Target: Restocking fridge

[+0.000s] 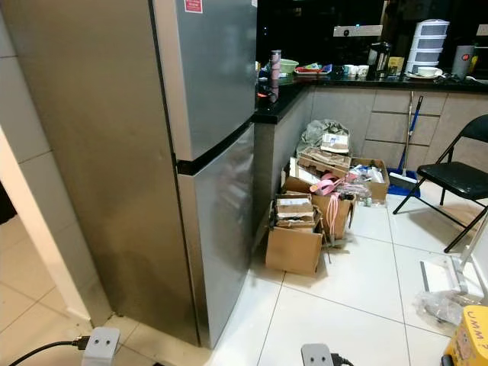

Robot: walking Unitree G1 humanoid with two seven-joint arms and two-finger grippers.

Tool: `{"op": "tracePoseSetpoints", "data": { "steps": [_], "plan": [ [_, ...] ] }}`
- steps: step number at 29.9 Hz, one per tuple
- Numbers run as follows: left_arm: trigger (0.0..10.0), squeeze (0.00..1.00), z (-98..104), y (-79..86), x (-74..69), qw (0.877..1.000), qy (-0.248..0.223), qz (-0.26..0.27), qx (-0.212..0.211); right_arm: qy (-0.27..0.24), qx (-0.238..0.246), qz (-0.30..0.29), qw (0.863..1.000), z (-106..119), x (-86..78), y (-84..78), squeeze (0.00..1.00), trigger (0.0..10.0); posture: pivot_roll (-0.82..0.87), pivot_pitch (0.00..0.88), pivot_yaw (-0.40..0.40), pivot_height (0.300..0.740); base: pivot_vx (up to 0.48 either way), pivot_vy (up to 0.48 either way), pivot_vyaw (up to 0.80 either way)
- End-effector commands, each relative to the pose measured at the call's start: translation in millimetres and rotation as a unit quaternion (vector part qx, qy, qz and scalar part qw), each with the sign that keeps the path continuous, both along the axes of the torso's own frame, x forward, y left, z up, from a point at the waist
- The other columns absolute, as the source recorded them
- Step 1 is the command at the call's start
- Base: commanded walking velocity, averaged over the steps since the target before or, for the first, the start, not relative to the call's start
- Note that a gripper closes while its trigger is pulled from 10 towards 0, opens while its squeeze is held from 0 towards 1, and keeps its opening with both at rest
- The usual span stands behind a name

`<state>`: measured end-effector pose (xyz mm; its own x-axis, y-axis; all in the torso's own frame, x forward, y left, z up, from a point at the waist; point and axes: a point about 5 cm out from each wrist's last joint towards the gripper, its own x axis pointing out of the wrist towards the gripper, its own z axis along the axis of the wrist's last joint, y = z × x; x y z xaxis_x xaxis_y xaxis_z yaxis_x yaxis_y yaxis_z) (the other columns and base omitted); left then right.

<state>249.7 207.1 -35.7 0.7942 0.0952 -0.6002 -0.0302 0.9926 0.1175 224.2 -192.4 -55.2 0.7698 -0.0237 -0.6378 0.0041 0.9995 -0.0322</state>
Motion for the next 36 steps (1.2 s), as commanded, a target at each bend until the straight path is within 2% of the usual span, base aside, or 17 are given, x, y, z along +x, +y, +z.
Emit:
{"op": "tracePoseSetpoints", "data": {
  "steps": [1, 8, 18, 25, 28, 36],
  "plan": [
    [10.0, 0.0, -4.6, 4.0, -7.0, 1.0, 0.014, 0.0, 0.005, -0.019, 0.0, -0.001, 1.0, 6.1, 8.2, -0.1, 0.0, 10.0, -0.02, 0.066, 0.002, 0.74, -0.315, 0.0, 0.0],
    [10.0, 0.0, -4.9, 3.9, -7.2, 1.0, 0.016, -0.003, 0.006, -0.021, 0.001, -0.003, 1.0, 6.1, 8.1, 0.5, 0.0, 10.0, -0.02, 0.07, 0.007, 0.74, -0.306, 0.0, 0.0],
    [10.0, 0.0, -5.8, 5.0, -8.2, 1.0, 0.024, -0.006, 0.012, -0.021, 0.002, -0.004, 1.0, 5.8, 7.4, -0.4, 0.0, 10.0, -0.02, 0.074, 0.007, 0.74, 0.0, 0.0, 0.0],
    [10.0, 0.0, -5.4, 4.2, -6.7, 0.999, 0.027, -0.005, 0.017, -0.023, 0.001, -0.006, 1.0, 7.6, 9.7, -1.8, 0.0, 10.0, -0.03, 0.079, 0.003, 0.74, 0.0, -0.48, 0.0],
    [10.0, 0.0, -5.4, 3.8, -6.7, 1.0, 0.023, 0.012, 0.009, -0.023, 0.0, -0.006, 1.0, 7.6, 9.8, -2.2, 0.0, 10.0, -0.03, 0.08, 0.001, 0.74, 0.0, 0.0, 0.0],
    [10.0, 0.0, -6.7, 2.1, -8.0, 1.0, 0.026, 0.007, 0.013, -0.022, -0.002, -0.007, 1.0, 7.0, 8.2, -4.1, 0.0, 10.0, -0.04, 0.082, 0.001, 0.74, 0.0, 0.0, 0.0]
  ]
}}
